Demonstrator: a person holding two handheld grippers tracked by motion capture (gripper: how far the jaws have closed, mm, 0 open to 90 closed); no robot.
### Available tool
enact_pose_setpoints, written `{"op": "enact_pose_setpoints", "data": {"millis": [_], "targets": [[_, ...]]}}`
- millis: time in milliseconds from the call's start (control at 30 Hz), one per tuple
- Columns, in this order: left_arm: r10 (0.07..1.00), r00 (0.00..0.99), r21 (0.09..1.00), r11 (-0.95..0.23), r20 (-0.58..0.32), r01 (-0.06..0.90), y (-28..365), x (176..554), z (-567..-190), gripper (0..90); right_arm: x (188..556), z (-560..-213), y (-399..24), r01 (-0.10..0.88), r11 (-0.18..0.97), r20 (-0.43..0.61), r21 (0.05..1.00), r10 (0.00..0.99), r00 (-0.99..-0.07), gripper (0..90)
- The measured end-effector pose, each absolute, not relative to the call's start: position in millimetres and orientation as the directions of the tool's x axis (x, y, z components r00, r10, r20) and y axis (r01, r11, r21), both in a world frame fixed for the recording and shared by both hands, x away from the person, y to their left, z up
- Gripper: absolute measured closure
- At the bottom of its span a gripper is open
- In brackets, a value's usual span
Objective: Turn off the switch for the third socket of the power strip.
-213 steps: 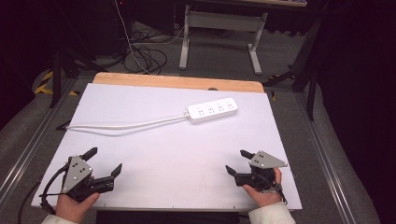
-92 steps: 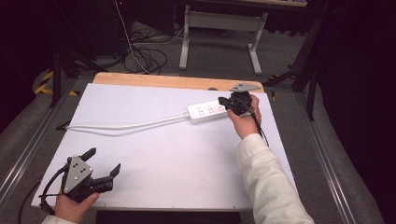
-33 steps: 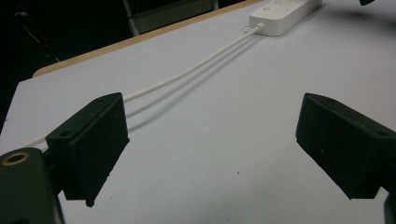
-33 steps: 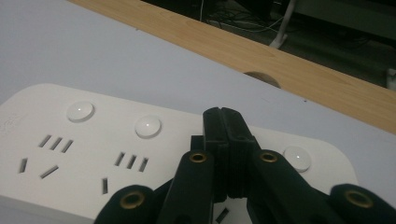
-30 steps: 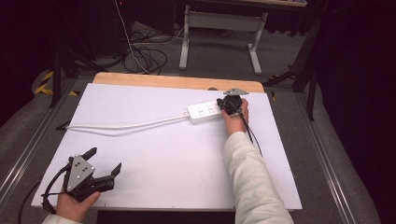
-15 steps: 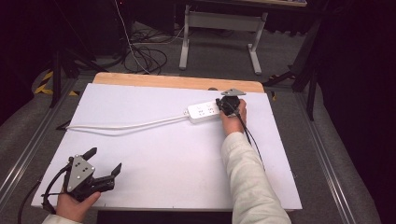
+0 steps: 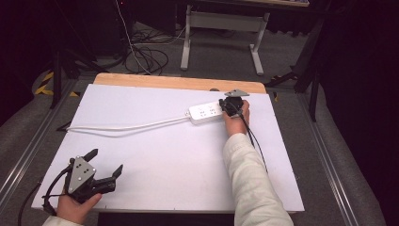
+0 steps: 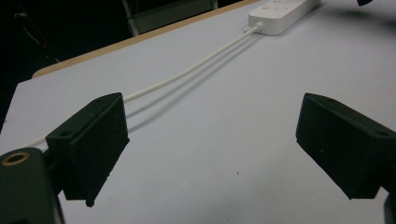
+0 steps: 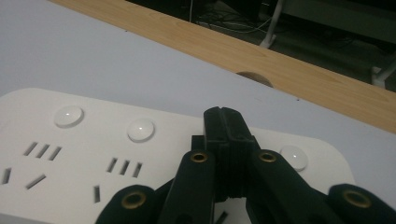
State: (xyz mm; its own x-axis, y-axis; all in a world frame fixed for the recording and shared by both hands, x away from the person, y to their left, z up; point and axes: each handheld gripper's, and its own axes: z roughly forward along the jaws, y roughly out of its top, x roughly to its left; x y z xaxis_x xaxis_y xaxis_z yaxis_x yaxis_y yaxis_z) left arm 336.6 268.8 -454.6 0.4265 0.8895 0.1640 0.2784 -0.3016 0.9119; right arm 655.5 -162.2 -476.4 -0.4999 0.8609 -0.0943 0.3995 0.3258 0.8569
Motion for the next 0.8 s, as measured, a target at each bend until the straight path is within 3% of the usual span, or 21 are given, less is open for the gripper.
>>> {"op": "enact_pose_setpoints", "data": {"millis": [800], "targets": [[0.889, 0.427, 0.911, -0.304, 0.166, 0.279, 268.5, 336.5, -454.9, 9.8, 654.9, -475.8, -155.4, 0.412, 0.328, -0.102, 0.850, 0.870, -0.482, 90.0]]}}
